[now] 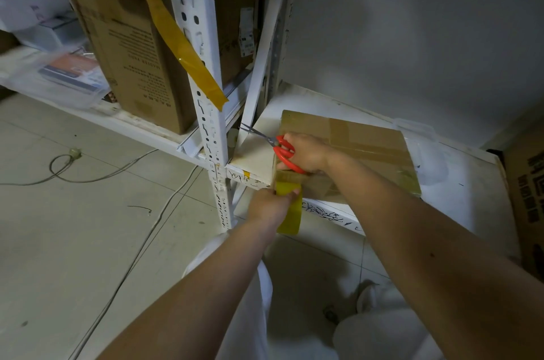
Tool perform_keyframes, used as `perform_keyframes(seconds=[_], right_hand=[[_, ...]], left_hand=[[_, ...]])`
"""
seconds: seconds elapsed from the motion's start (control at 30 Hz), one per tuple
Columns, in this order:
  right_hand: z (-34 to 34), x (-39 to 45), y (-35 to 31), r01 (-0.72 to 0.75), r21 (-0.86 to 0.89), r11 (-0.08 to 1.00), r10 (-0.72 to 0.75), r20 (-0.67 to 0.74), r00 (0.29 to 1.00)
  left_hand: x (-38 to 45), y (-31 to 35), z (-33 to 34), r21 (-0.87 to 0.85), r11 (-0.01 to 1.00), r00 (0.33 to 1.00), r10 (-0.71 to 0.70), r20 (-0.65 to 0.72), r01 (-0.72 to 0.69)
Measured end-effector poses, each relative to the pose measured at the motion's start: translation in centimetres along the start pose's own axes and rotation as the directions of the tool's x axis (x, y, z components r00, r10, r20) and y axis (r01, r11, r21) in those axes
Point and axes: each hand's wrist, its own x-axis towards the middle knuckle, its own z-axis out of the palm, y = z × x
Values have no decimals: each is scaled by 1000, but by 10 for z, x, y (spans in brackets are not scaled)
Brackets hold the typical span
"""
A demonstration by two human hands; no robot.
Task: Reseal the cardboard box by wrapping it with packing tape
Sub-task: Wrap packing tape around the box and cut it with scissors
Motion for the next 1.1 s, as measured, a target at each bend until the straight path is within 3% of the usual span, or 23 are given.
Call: perform_keyframes(seconds=[0.17,0.47,0.7,0.9,0.97,1.1], right_hand=[[-2,-2,-1,55,-38,998,-52,76,996],[2,-5,-1,52,-34,998,-50,44,998],[1,-2,1,54,-24,998,-54,40,998],[0,-5,2,68,14,998,-69,44,997],[4,-8,1,73,-44,996,-73,3,997],[26,-10,4,85,-245,966,-143,-228,963]], left_hand=[[-2,2,0,7,1000,1000,3,-21,-3],[5,-5,0,48,991,992,-127,-28,128],[9,-19,9,125,992,989,36,-143,-18],[25,-18,11,107,992,993,81,-90,-72],[31,-15,12,74,996,995,60,-84,-54],[39,-9,15,-79,997,993,-35,-112,26]])
